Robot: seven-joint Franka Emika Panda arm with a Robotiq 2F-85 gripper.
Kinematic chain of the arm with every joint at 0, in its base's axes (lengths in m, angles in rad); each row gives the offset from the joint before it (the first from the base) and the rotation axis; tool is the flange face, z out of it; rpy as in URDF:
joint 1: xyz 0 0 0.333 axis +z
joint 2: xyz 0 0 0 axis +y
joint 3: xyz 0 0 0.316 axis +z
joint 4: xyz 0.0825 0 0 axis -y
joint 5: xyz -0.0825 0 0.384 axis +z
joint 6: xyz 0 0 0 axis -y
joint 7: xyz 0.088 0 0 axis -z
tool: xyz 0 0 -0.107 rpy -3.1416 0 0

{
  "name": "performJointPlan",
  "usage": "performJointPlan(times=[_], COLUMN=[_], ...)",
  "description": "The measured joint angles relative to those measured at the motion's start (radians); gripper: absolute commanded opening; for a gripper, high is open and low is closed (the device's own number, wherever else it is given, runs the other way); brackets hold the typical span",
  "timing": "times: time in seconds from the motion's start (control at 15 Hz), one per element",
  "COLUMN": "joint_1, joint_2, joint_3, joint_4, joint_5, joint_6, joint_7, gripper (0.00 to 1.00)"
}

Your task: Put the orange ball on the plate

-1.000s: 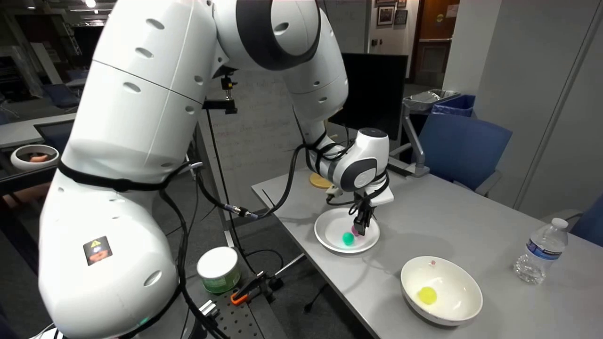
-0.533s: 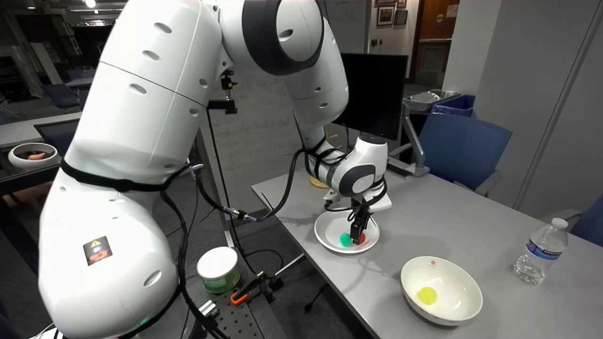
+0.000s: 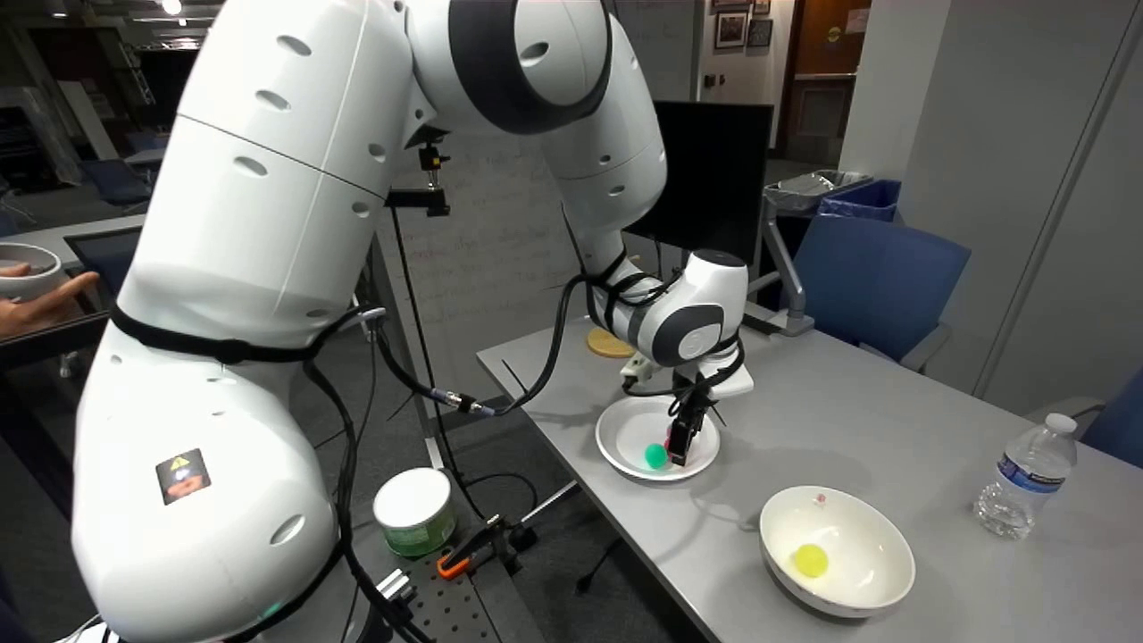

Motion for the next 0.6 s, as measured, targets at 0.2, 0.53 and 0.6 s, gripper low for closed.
performJointPlan(times=[0.2, 0.53, 0.6], joint_1=[-0.001, -0.001, -0.002], joint_2=[-0.045, -0.169, -0.197], joint_3=[-0.020, -0.058, -0.068], joint_4=[0.005, 0.001, -0.002], joint_5=[0.000, -0.044, -0.065], joint_6=[-0.078, -0.200, -0.217], joint_7=[-0.002, -0.022, -0.025], gripper=[1.00, 1.00, 1.00])
